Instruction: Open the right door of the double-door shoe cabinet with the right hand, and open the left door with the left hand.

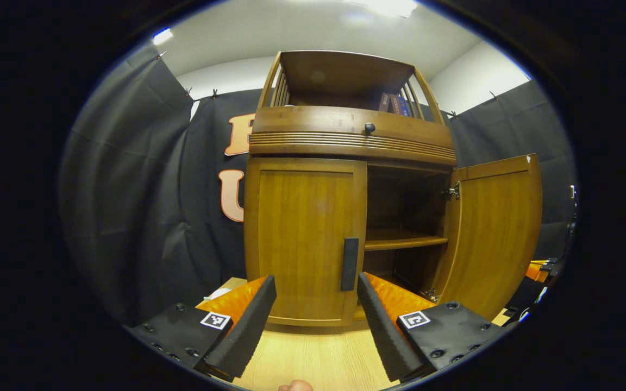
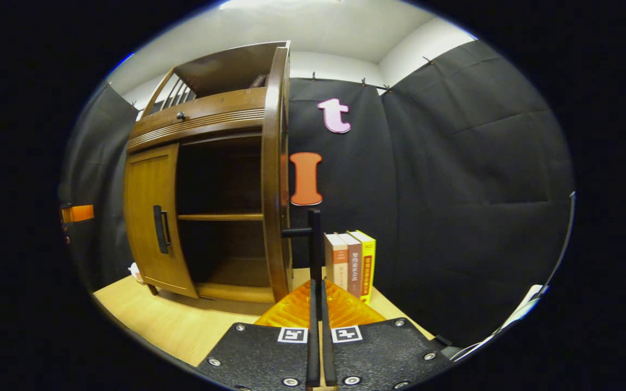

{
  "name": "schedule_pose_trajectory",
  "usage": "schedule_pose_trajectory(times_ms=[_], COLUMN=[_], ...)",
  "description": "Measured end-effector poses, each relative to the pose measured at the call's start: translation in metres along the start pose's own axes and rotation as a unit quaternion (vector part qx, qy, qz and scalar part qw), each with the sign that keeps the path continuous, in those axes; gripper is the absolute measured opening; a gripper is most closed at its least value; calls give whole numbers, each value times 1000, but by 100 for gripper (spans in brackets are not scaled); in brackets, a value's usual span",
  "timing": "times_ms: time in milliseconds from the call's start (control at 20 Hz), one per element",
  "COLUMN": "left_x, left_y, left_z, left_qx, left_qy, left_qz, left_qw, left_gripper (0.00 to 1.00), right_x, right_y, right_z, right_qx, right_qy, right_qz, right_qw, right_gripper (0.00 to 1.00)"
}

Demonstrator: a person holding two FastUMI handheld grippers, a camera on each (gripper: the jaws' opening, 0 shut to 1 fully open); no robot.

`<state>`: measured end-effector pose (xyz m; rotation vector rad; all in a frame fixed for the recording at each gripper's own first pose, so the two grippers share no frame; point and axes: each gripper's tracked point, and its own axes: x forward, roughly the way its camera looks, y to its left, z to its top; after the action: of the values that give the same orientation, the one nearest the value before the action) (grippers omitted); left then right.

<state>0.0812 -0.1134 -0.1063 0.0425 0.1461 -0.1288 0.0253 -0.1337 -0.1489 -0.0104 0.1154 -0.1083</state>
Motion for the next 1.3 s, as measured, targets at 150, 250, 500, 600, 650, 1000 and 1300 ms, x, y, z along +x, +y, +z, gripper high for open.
schedule_pose_trajectory(times_ms=[150,250,500,600,650,1000,1300], left_x=[17,31,73,91,97,159,203], left_y=[-6,-5,-16,-22,-26,-51,-44], left_z=[-8,-14,-26,-36,-38,-59,-80], left_qx=[-6,-14,-24,-22,-20,4,-22], left_qy=[1,5,7,22,26,49,61], left_qz=[-3,6,-7,-10,-14,-22,-14], left_qw=[1000,1000,1000,999,999,999,998], left_gripper=[96,96,97,99,97,99,97], right_x=[-8,-11,-15,-14,-15,-19,-19], right_y=[-15,-23,-38,-43,-45,-50,-50], right_z=[-5,-5,-2,-1,-1,4,4], right_qx=[9,6,4,-2,-5,7,7], right_qy=[2,0,-11,-13,-14,-19,-20], right_qz=[-19,-35,-66,-78,-83,-97,-94], right_qw=[1000,999,998,997,996,995,995], right_gripper=[8,12,22,30,41,95,92])
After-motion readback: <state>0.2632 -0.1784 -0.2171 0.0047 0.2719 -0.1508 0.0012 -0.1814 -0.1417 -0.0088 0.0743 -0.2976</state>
